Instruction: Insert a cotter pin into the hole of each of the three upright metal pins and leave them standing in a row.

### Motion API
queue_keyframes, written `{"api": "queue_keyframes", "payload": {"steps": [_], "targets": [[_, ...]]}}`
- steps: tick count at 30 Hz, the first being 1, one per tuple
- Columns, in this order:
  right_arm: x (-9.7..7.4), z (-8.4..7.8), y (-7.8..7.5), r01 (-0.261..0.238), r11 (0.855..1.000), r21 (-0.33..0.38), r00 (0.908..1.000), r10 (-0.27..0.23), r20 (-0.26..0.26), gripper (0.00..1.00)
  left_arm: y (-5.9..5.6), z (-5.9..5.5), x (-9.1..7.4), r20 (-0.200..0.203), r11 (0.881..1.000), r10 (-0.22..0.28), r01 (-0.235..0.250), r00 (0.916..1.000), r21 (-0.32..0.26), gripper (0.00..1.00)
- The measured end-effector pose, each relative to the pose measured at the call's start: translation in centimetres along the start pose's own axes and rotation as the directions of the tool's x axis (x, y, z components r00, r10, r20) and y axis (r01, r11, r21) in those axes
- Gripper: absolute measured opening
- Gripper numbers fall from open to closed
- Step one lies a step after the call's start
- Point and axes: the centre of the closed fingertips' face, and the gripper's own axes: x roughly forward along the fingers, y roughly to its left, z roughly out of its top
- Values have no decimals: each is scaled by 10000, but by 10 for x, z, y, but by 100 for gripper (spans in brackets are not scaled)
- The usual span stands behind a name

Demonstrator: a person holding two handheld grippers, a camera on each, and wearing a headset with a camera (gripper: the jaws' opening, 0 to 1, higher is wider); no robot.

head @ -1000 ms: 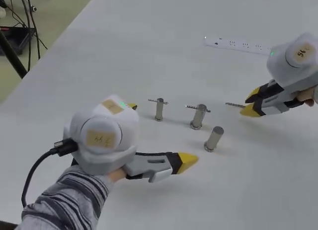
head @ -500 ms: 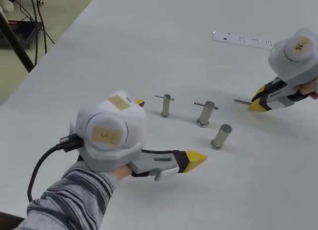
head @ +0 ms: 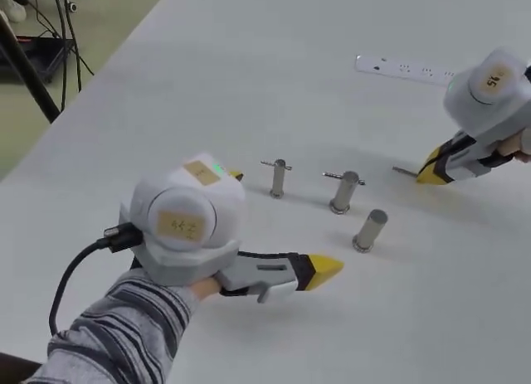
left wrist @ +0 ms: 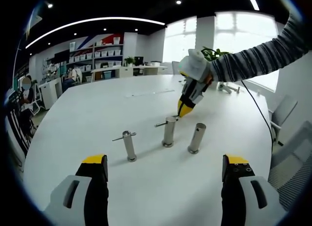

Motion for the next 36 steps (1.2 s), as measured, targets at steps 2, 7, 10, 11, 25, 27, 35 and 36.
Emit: {"api": "queue_keyframes", "payload": {"steps": [2, 7, 10, 11, 25, 27, 35, 36], "targets": [[0, 1, 0, 19, 9999, -129, 10000, -19, 17, 0, 0, 0, 0, 9, 10000, -1, 1, 10000, 4, 96], [0, 2, 2, 133, 9995, -272, 9999, -132, 60, 0, 0, -1, 0, -32, 10000, -1, 2, 10000, 24, 95], [-2, 2, 0, 255, 9994, -235, 9995, -251, 183, 0, -1, -1, 0, -75, 10000, -51, 51, 10000, 79, 94], [-3, 2, -1, 292, 9993, -217, 9993, -287, 232, 0, -1, -1, 0, -65, 9999, -57, 57, 10000, 98, 94], [-36, 22, 15, 1175, 9896, -826, 9878, -1079, 1124, 0, 4, 1, -6, -44, 9999, 110, -110, 9999, -38, 89], [-42, 27, 20, 1279, 9867, -1007, 9853, -1148, 1262, 0, 3, 7, -7, 182, 9995, 52, -46, 9998, -327, 87], [-63, 43, 41, 1644, 9703, -1774, 9764, -1346, 1689, 0, 3, 19, -11, 364, 9989, -3, 20, 9993, -467, 77], [-65, 45, 44, 1652, 9687, -1851, 9760, -1336, 1719, 0, 4, 21, -11, 373, 9988, -11, 29, 9993, -484, 75]]}}
